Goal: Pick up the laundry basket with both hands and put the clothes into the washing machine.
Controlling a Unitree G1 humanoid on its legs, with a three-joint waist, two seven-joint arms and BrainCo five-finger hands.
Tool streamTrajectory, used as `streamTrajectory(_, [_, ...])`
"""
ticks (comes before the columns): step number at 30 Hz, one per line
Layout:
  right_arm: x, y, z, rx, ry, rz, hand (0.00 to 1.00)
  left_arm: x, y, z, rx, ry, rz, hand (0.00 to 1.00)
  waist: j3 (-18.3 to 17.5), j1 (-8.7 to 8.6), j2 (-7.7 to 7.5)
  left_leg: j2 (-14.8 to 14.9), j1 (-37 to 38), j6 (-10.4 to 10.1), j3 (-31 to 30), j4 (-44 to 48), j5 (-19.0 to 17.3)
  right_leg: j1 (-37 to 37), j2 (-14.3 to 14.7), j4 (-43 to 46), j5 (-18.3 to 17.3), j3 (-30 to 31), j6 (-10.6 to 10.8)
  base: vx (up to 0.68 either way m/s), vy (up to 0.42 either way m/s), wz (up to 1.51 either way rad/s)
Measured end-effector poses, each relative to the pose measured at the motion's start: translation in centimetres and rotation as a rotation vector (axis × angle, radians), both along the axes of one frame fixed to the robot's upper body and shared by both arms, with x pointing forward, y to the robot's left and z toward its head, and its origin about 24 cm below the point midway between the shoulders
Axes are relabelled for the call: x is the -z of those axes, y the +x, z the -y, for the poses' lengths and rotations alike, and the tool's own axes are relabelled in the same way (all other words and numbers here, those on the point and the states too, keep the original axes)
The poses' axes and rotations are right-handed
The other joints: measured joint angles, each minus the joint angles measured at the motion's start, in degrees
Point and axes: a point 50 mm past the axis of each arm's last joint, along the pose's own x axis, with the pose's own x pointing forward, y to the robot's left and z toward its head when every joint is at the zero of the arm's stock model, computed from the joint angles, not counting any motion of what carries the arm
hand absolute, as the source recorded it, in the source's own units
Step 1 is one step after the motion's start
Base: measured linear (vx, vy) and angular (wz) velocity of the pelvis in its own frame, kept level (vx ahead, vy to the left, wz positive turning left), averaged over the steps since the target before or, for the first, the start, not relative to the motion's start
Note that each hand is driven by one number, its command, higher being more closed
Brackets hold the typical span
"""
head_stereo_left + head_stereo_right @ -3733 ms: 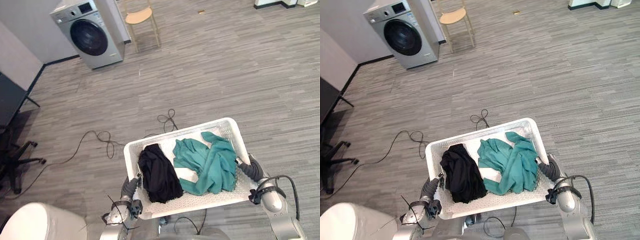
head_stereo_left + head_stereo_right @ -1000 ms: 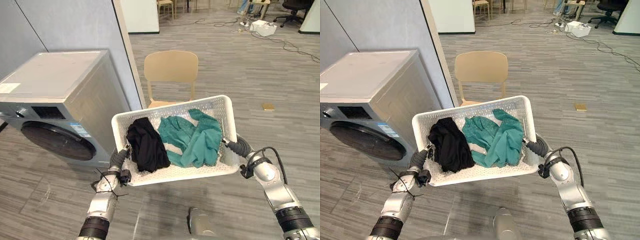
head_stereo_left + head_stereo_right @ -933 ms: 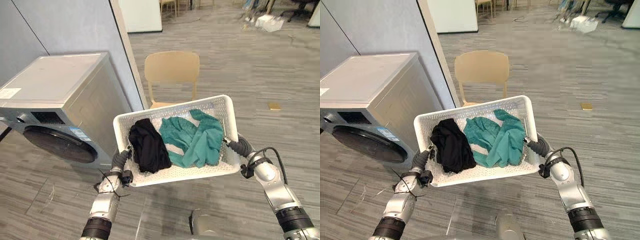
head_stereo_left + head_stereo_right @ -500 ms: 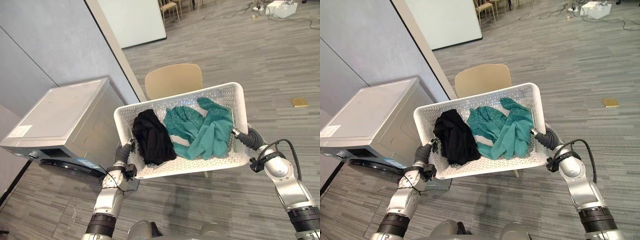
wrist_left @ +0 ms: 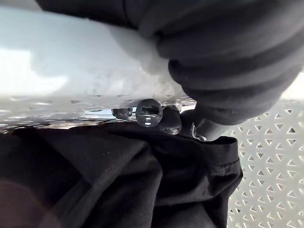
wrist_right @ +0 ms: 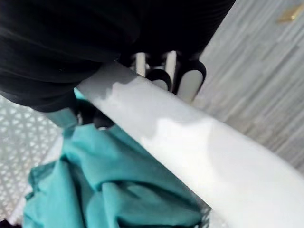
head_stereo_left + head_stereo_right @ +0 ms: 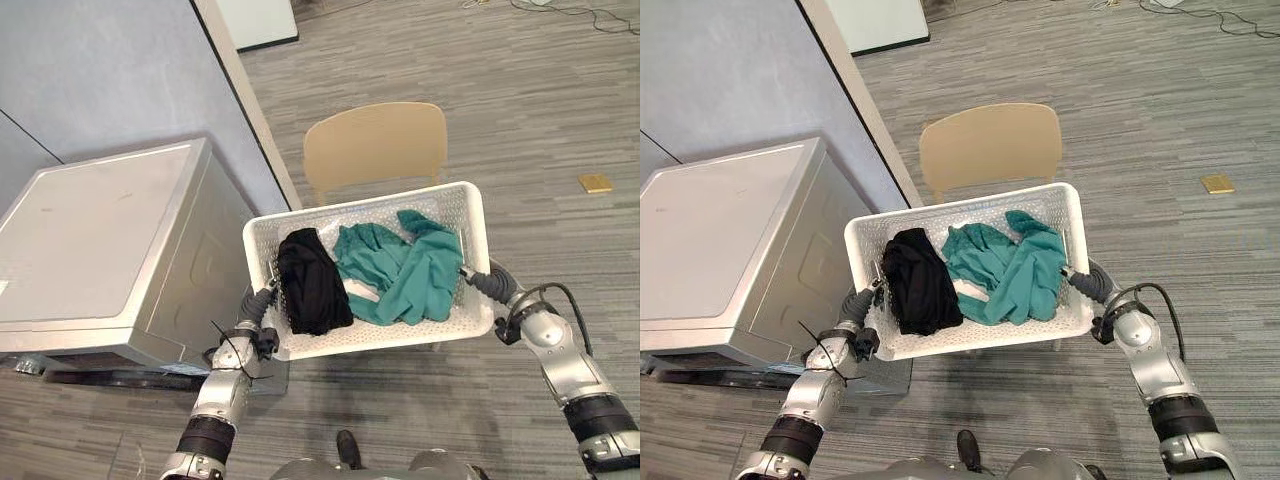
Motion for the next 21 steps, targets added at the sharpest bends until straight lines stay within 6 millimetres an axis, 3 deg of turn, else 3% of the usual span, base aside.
streamTrajectory(2, [-0.2,0.6,-0.3,-0.009,-0.001,0.0,1.0,-0.3,0.7,-0.3,-0.005,0.017,0.009,1.0,1.44,0.05,0.66,0.61,0.47,0.1,-0.04,-0.62,-0.17,-2.51,1.85,3.03,-1.93,0.68,0.39,-0.01,-0.036,-0.11])
streamTrajectory(3, [-0.8,1.5,-0.6,-0.017,-0.005,0.016,1.0,-1.0,1.4,-0.7,-0.005,0.037,0.029,1.0,3.02,0.52,1.56,1.81,0.48,0.89,-0.44,-1.37,-2.13,-6.06,4.67,4.84,-5.48,0.32,0.01,-0.05,-0.097,-0.32])
streamTrajectory(5, [-1.6,2.8,-0.9,-0.019,0.0,0.036,1.0,-1.9,3.3,-1.0,-0.005,0.065,0.052,1.0,6.75,0.35,1.36,3.1,-1.34,0.27,-0.39,-0.98,-2.08,-11.5,8.83,2.01,-7.79,-1.12,-1.18,-0.14,-0.221,-0.16])
streamTrajectory(6, [-1.6,2.9,-0.8,-0.013,0.001,0.033,1.0,-2.1,3.7,-0.9,-0.004,0.067,0.052,1.0,7.31,0.19,1.19,3.34,-2.08,-0.35,-0.56,-0.89,-1.61,-12.09,9.91,-0.38,-7.07,-1.77,-2.76,-0.17,-0.297,0.39])
streamTrajectory(7, [-1.5,2.9,-0.5,-0.001,0.002,0.023,1.0,-2.4,4.3,-0.6,0.002,0.067,0.054,1.0,8.66,-0.81,0.59,3.34,-3.42,-1.03,-2.05,-0.03,-1.31,-12.98,10.5,-2.16,-4.58,-3.36,-7.66,-0.06,-0.251,0.58])
streamTrajectory(8, [-1.4,2.9,-0.2,0.014,0.003,0.014,1.0,-2.2,4.3,-0.2,0.01,0.069,0.047,1.0,10.08,-1.81,0.95,4.27,-3.29,-2.37,-2.44,-1.05,-0.38,-13.21,11.16,-1.67,-4.62,-5.46,-7.71,-0.04,-0.241,0.51])
streamTrajectory(12, [-1.8,3.1,0.1,0.037,0.012,0.012,1.0,-2.6,4.9,0.3,0.024,0.071,0.046,1.0,12.16,-1.07,-0.67,5.5,-3.98,-5.96,1.72,-3.85,3.27,-17.83,12.42,3.69,-5.59,-6.75,-9.51,-0.02,-0.213,0.06])
streamTrajectory(14, [-2.5,3.2,0.3,0.044,0.023,0.034,1.0,-3.5,5.9,0.6,0.031,0.074,0.062,1.0,12.33,-0.94,-0.62,5.52,-5.35,-6.61,2.27,-5.3,4.85,-19.85,12.29,4.33,-5.64,-7.69,-9.6,-0.02,-0.113,0.27])
streamTrajectory(21, [-5.7,5.0,-0.3,0.063,0.05,0.155,1.0,-6.3,8.4,0.6,-0.007,0.066,0.124,1.0,13.72,0.16,-1.22,4.92,-9.89,-5.98,7.03,-6.61,5.6,-25.99,11.52,5.93,-5.56,-7.36,-9.54,-0.01,-0.006,0.06])
